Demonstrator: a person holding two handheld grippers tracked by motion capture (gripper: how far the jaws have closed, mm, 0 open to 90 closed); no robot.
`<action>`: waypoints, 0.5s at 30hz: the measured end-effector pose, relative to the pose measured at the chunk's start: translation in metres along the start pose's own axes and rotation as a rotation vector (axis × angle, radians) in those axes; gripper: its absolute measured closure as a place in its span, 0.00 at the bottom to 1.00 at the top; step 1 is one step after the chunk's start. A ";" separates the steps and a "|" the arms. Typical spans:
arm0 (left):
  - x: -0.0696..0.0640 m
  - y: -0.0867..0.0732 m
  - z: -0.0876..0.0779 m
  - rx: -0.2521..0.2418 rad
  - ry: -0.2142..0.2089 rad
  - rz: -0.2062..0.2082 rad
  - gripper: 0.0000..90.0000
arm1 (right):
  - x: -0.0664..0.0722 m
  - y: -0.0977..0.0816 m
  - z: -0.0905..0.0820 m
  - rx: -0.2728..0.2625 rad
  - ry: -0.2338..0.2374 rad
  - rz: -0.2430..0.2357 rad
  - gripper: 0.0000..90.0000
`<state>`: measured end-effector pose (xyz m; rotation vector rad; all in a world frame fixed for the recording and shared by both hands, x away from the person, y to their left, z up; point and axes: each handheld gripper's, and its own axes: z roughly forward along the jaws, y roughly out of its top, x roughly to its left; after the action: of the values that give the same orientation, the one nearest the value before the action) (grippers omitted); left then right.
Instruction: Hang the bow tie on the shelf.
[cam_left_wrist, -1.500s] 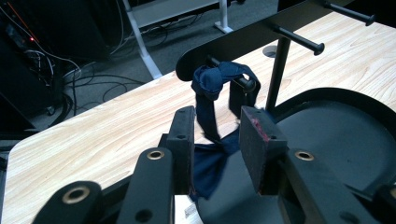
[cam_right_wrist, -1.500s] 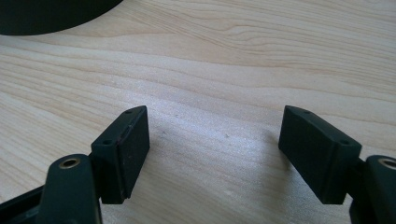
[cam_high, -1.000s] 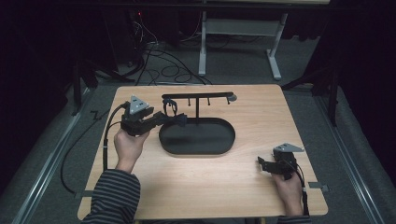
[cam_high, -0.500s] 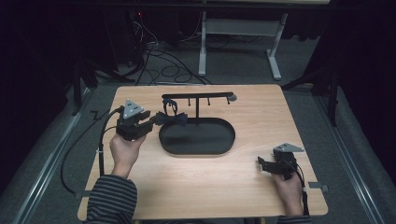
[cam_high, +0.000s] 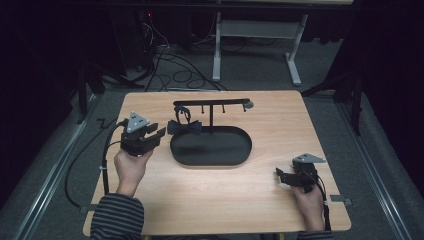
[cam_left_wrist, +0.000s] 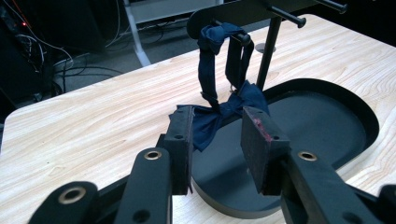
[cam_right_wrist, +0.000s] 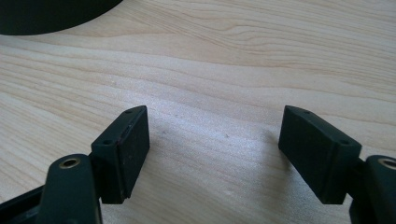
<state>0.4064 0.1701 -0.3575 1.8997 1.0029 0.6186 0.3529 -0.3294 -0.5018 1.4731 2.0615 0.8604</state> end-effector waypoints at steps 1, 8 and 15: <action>0.000 -0.001 -0.001 0.000 -0.001 0.000 0.72 | 0.000 0.000 0.000 0.000 0.000 0.000 0.29; -0.002 -0.004 -0.002 0.002 -0.007 -0.003 0.72 | 0.000 0.000 0.000 0.000 0.000 0.000 0.29; -0.006 -0.008 -0.004 0.001 -0.015 -0.002 0.72 | 0.000 0.000 0.000 -0.001 -0.001 0.000 0.29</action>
<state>0.3970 0.1693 -0.3625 1.9013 0.9963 0.6019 0.3529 -0.3293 -0.5019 1.4724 2.0599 0.8607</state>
